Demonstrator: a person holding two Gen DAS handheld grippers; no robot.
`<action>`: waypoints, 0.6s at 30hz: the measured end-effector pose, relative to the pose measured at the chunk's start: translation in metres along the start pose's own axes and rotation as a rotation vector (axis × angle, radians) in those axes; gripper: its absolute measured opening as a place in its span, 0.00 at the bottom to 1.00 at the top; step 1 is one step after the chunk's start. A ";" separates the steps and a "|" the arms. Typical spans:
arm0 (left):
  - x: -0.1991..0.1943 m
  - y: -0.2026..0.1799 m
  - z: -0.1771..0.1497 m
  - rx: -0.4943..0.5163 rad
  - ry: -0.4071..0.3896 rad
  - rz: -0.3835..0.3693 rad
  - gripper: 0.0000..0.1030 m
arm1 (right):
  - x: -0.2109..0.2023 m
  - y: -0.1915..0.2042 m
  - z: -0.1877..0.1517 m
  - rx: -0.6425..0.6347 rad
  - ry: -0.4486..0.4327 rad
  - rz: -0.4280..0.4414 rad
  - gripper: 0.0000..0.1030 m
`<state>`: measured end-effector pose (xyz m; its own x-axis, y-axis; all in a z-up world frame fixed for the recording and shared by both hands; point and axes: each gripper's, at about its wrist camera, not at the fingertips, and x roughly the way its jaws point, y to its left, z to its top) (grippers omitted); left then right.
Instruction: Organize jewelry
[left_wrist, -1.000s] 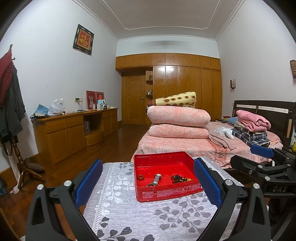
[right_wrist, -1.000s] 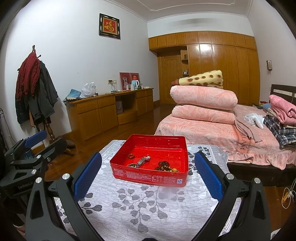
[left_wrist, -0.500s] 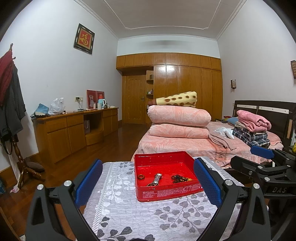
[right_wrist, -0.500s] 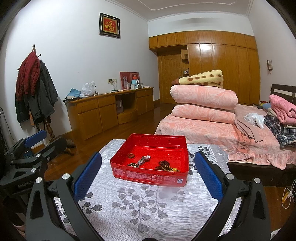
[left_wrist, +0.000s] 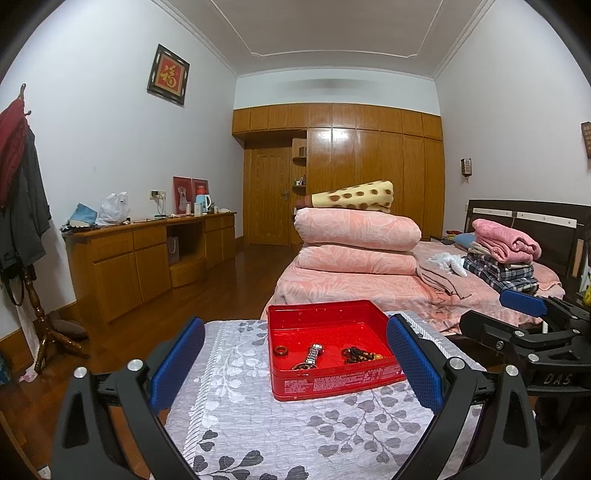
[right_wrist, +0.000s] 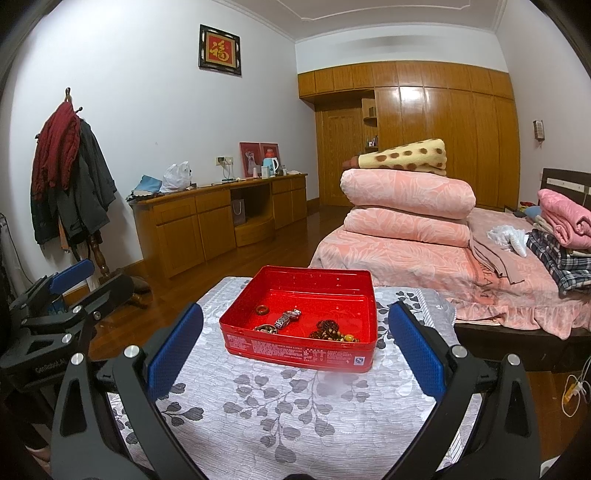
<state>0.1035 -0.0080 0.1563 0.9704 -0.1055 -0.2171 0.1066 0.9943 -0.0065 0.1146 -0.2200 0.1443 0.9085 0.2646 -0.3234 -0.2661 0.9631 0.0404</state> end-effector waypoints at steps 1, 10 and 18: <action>0.000 0.000 0.000 0.000 0.001 0.000 0.94 | 0.000 0.000 0.000 0.000 0.000 0.000 0.94; 0.000 -0.003 0.000 0.005 0.002 0.002 0.94 | 0.000 0.000 0.000 0.000 0.000 0.000 0.94; 0.001 -0.003 0.000 0.006 0.003 0.003 0.94 | 0.000 0.000 0.000 0.001 0.002 -0.001 0.94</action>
<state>0.1040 -0.0108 0.1562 0.9701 -0.1021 -0.2203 0.1048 0.9945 0.0003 0.1146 -0.2195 0.1448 0.9082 0.2640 -0.3249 -0.2653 0.9633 0.0411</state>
